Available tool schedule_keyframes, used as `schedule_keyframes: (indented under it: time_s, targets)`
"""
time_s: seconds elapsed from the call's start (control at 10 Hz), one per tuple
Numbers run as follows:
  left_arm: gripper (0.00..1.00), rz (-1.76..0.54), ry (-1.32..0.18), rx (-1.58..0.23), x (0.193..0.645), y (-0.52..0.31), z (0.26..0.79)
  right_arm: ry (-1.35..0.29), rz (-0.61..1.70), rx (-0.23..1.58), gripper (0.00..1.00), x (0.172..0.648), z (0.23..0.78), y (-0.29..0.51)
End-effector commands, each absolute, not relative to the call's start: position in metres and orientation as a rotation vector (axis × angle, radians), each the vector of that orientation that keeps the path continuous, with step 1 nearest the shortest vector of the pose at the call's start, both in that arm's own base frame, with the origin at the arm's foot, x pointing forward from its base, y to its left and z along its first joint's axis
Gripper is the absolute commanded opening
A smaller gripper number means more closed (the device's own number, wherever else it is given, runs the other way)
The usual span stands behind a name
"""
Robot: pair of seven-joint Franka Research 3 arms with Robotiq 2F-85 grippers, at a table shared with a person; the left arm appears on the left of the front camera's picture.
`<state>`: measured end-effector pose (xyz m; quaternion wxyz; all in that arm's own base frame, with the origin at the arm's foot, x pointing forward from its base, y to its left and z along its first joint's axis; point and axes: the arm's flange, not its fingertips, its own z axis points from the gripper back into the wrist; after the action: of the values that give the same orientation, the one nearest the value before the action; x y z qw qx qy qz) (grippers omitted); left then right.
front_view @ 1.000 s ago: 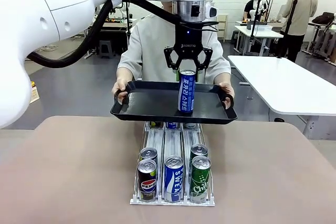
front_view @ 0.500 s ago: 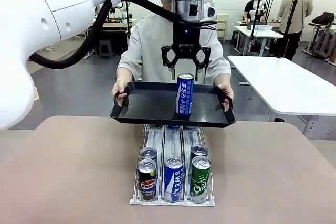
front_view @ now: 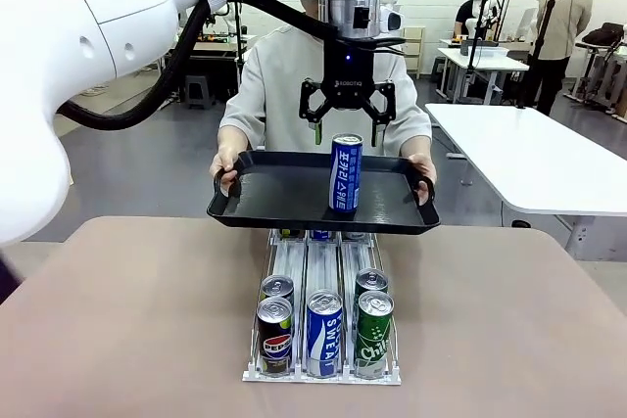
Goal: Retrieve and hand over the desired beverage to the person.
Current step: Place the picked can on the Handle tray extended by the person.
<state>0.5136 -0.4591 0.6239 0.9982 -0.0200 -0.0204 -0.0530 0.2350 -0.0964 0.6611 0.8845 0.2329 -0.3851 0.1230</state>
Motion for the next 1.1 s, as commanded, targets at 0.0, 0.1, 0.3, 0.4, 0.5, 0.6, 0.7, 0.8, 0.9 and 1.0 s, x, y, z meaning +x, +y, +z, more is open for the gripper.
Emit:
schedule_keyframes:
  time_s: [0.0, 0.1, 0.3, 0.4, 0.5, 0.6, 0.7, 0.8, 0.9, 1.0]
  targets:
    - [1.00, -0.118, -0.045, -0.016, 0.534, -0.475, 0.644, -0.803, 0.276, 0.515, 1.00, 0.237, 0.661, -0.096]
    - [1.00, -0.120, -0.072, -0.032, 0.526, -0.473, 0.645, -0.803, 0.276, 0.515, 1.00, 0.237, 0.661, -0.096]
    - [1.00, -0.177, -0.080, -0.050, 0.492, -0.459, 0.673, -0.803, 0.276, 0.515, 1.00, 0.237, 0.661, -0.096]
    - [1.00, -0.236, -0.123, -0.027, 0.448, -0.436, 0.684, -0.803, 0.276, 0.515, 1.00, 0.237, 0.661, -0.096]
    - [1.00, -0.299, -0.171, -0.041, 0.406, -0.403, 0.686, -0.803, 0.276, 0.515, 1.00, 0.237, 0.661, -0.096]
    - [1.00, -0.342, -0.189, -0.071, 0.384, -0.380, 0.688, -0.803, 0.276, 0.515, 1.00, 0.237, 0.661, -0.096]
    - [1.00, -0.382, -0.217, -0.114, 0.350, -0.346, 0.685, -0.803, 0.276, 0.515, 1.00, 0.237, 0.661, -0.096]
    - [1.00, -0.393, -0.233, -0.151, 0.328, -0.320, 0.677, -0.803, 0.276, 0.515, 1.00, 0.237, 0.661, -0.096]
    - [1.00, -0.398, -0.243, -0.184, 0.320, -0.297, 0.668, -0.803, 0.276, 0.515, 1.00, 0.237, 0.661, -0.096]
    - [1.00, -0.421, -0.260, -0.194, 0.318, -0.278, 0.657, -0.803, 0.276, 0.515, 1.00, 0.237, 0.661, -0.096]
